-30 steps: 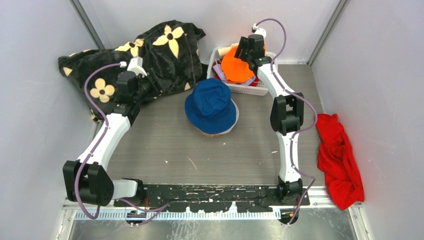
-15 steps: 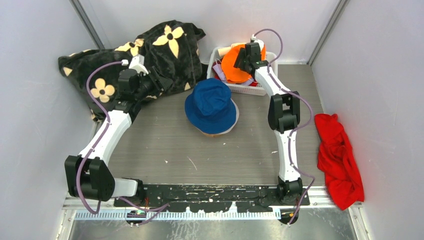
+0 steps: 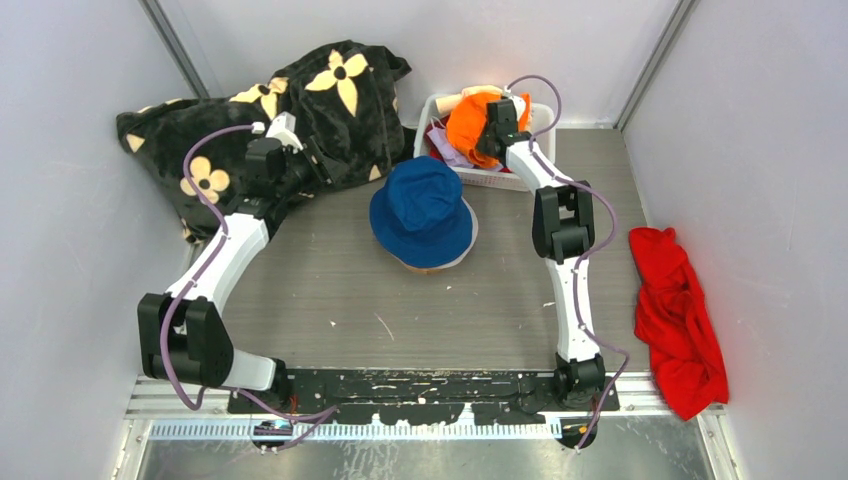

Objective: Stack the hats

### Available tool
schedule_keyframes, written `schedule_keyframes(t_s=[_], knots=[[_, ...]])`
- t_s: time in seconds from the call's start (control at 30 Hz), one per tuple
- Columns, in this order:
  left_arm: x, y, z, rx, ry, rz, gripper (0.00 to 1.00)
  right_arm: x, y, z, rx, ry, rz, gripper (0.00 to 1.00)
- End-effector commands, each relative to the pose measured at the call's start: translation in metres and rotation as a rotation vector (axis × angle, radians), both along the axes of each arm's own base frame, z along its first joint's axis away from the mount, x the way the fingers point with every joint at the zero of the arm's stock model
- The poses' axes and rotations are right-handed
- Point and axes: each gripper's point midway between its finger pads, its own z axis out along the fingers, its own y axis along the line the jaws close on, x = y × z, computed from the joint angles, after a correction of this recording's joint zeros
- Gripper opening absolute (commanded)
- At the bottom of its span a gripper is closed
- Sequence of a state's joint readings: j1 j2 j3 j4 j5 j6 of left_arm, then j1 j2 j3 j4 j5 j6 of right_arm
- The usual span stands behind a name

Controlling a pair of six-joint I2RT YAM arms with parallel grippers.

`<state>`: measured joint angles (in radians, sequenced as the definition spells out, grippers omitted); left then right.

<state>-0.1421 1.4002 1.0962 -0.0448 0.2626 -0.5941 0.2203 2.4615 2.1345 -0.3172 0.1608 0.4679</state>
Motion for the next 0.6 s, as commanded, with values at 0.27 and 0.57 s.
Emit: schedule_keyframes(t_s=[0.27,0.57], knots=[[0.002,-0.004,0.056,-0.032,-0.148,-0.016,0.52,-0.022,-0.019,0.118,-0.019,-0.249,-0.018,0.01],[-0.014,-0.014,0.089,-0.082,-0.23,-0.039,0.51,-0.059,-0.014,0.271,0.019,-0.54,0.077,0.01]])
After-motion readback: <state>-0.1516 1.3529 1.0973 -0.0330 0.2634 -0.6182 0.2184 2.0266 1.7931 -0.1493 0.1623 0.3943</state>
